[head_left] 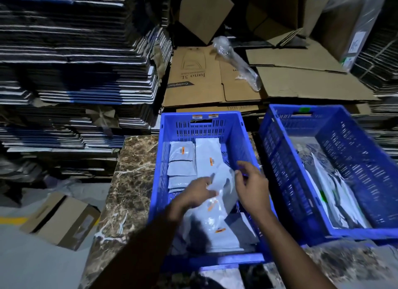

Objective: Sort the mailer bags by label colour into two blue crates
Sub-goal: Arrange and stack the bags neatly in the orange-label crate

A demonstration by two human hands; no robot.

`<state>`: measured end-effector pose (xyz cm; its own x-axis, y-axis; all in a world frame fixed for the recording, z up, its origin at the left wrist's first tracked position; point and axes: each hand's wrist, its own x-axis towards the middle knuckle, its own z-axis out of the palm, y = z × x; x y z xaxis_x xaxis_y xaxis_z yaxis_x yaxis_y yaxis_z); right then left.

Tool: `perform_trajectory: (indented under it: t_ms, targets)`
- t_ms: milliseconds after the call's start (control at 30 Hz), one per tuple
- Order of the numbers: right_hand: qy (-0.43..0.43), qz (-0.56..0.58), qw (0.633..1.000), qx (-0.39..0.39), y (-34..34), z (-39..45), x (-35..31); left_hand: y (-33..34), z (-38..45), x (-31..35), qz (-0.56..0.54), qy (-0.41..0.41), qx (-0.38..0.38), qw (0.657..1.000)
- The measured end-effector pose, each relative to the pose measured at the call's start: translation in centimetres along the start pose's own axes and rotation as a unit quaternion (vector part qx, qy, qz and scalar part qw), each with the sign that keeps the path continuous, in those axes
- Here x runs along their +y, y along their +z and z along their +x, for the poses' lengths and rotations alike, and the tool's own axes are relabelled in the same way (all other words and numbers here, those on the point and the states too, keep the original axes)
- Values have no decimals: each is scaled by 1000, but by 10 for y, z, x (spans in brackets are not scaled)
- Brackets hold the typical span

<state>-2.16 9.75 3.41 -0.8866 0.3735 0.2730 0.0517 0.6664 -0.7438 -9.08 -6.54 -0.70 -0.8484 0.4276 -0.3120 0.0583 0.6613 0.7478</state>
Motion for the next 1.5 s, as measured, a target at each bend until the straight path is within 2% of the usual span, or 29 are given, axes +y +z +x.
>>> perform_trajectory:
  t_ms: [67, 167, 233, 333, 433, 567, 667, 867, 1033, 1200, 1333, 1433, 1500]
  targets:
    - [13, 16, 1000, -18, 0, -2, -4, -19, -6, 7, -203, -1, 82, 976]
    - [48, 78, 992, -90, 7, -3, -10, -37, -12, 12, -431, -7, 151, 889]
    - [68, 117, 985, -103, 13, -2, -15, -44, -15, 16, -514, 0, 150, 845]
    - [104, 151, 980, -73, 22, 3, -16, -50, -18, 13, -558, -10, 155, 815]
    - [117, 169, 976, -76, 29, 12, -8, -50, -18, 5, -507, -44, 194, 839]
    - [93, 142, 971, -169, 37, 27, 1, -42, -4, -6, -400, -105, 262, 872]
    - [118, 123, 967, -189, 54, 47, 4, -42, 10, -16, -340, -138, 258, 894]
    - [73, 112, 964, -231, 111, 88, -6, -52, 18, -32, -184, -96, 261, 943]
    - [63, 134, 961, -233, 129, 109, -15, -48, 21, -38, -139, -71, 296, 942]
    - [77, 34, 952, -294, 149, 106, -3, -49, 34, -33, -152, -88, 289, 941]
    - [111, -20, 963, -243, 134, 108, 8, -54, 88, -45, -9, -89, 265, 960]
    - [67, -90, 966, -232, 129, 97, 16, -48, 128, -54, 148, -94, 232, 957]
    - [31, -96, 970, -222, 134, 88, 26, -41, 141, -63, 194, -88, 202, 956]
